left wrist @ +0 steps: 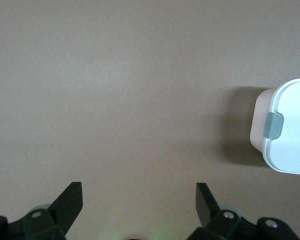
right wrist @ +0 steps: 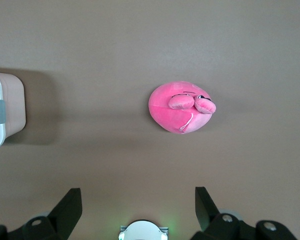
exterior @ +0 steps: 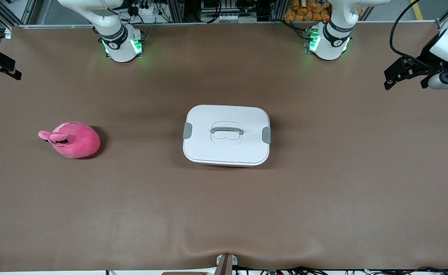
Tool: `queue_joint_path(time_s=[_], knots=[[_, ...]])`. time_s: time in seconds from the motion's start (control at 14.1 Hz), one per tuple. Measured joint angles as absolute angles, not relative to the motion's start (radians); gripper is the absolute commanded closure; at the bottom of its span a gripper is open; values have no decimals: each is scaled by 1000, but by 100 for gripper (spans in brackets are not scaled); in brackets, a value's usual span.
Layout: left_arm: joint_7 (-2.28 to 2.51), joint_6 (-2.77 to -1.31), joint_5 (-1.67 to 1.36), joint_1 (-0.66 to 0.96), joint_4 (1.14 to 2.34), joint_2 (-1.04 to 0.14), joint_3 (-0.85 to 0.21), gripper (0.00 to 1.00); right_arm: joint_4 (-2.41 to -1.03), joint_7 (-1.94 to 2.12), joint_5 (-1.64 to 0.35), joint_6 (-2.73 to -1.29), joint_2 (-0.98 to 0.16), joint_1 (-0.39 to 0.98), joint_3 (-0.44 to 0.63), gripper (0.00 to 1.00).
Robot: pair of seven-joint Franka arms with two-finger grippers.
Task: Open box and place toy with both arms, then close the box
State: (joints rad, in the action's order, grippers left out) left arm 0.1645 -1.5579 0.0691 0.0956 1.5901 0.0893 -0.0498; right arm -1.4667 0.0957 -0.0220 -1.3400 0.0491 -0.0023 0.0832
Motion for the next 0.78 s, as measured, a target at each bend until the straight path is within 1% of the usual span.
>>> queue_joint_path(time_s=[0.78], knots=[[192, -1554, 69, 93, 1580, 57, -49, 0, -1467, 96, -22, -1340, 44, -3, 84, 0]])
